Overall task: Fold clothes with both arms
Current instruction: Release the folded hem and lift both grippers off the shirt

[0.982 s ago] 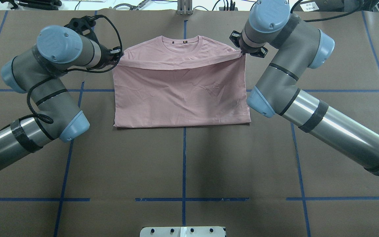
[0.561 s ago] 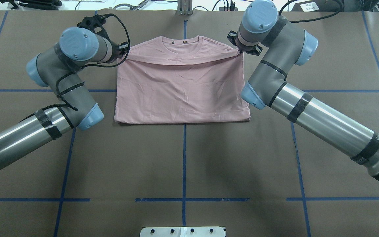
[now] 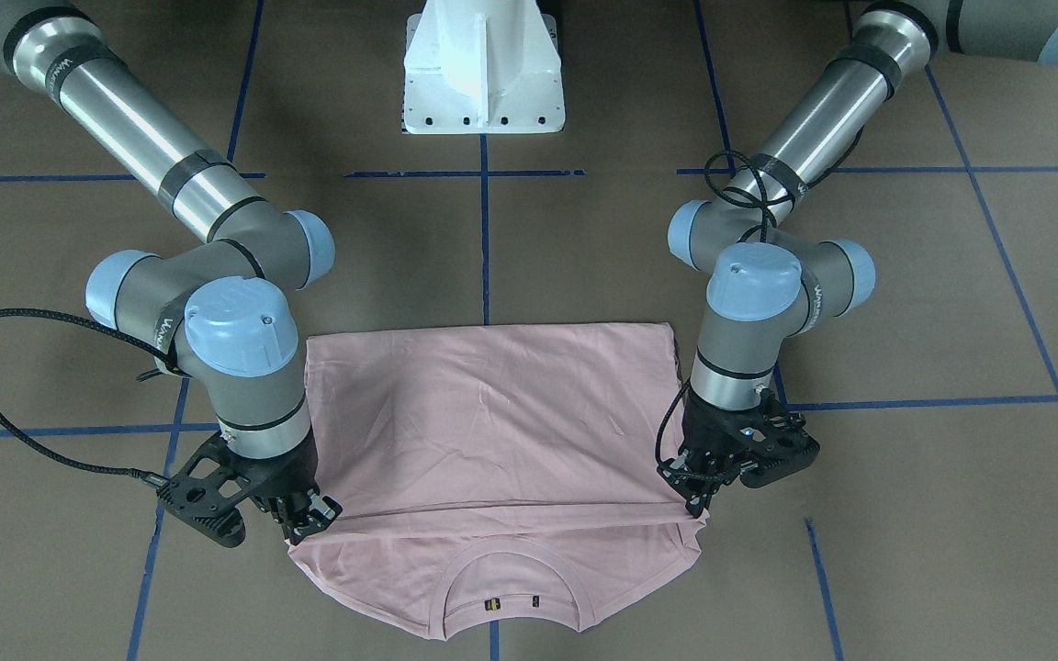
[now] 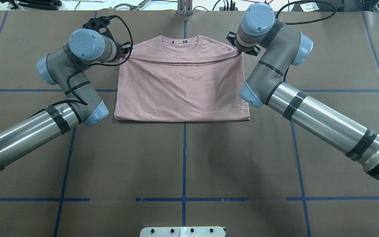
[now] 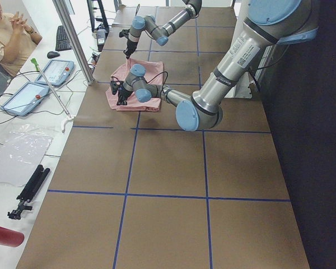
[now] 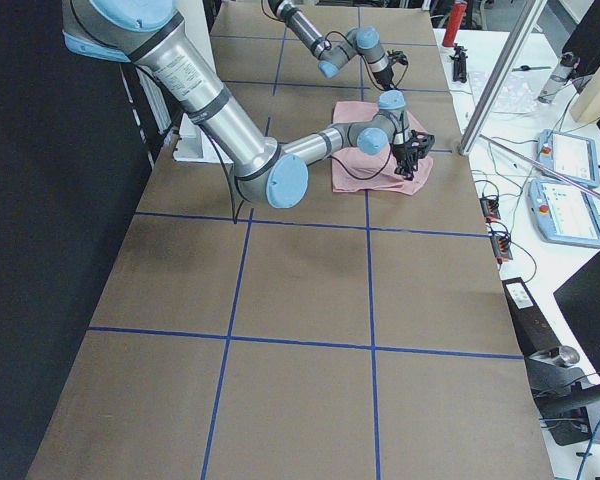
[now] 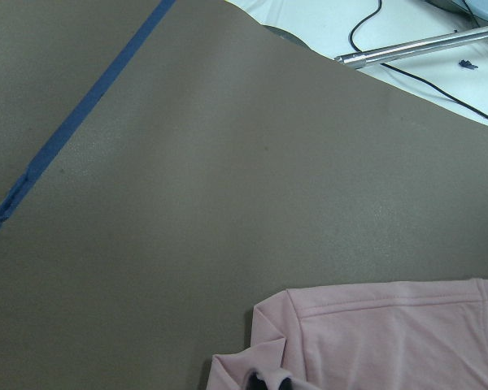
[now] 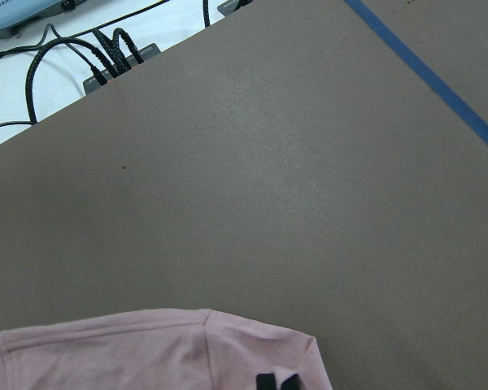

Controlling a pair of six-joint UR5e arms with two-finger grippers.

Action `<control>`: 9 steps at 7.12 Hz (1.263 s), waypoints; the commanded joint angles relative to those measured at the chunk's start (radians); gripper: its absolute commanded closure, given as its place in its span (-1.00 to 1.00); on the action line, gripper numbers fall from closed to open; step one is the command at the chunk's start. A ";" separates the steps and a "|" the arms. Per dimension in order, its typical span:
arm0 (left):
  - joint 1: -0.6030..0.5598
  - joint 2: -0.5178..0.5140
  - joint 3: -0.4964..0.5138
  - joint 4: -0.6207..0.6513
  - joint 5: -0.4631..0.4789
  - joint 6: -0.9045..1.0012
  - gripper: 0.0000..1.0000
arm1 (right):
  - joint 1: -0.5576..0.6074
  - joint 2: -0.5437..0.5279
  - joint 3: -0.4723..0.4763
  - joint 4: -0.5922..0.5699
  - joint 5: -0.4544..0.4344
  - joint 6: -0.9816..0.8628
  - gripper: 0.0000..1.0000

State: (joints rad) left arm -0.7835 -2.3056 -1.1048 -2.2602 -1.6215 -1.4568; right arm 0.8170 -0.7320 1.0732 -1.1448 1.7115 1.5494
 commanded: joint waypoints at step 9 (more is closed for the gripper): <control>-0.006 0.157 -0.190 -0.101 -0.104 -0.011 0.35 | 0.027 -0.011 0.055 -0.001 0.046 0.014 -0.19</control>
State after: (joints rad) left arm -0.7907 -2.1603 -1.2719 -2.3513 -1.7080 -1.4636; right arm 0.8386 -0.7053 1.0571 -1.1423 1.7242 1.5577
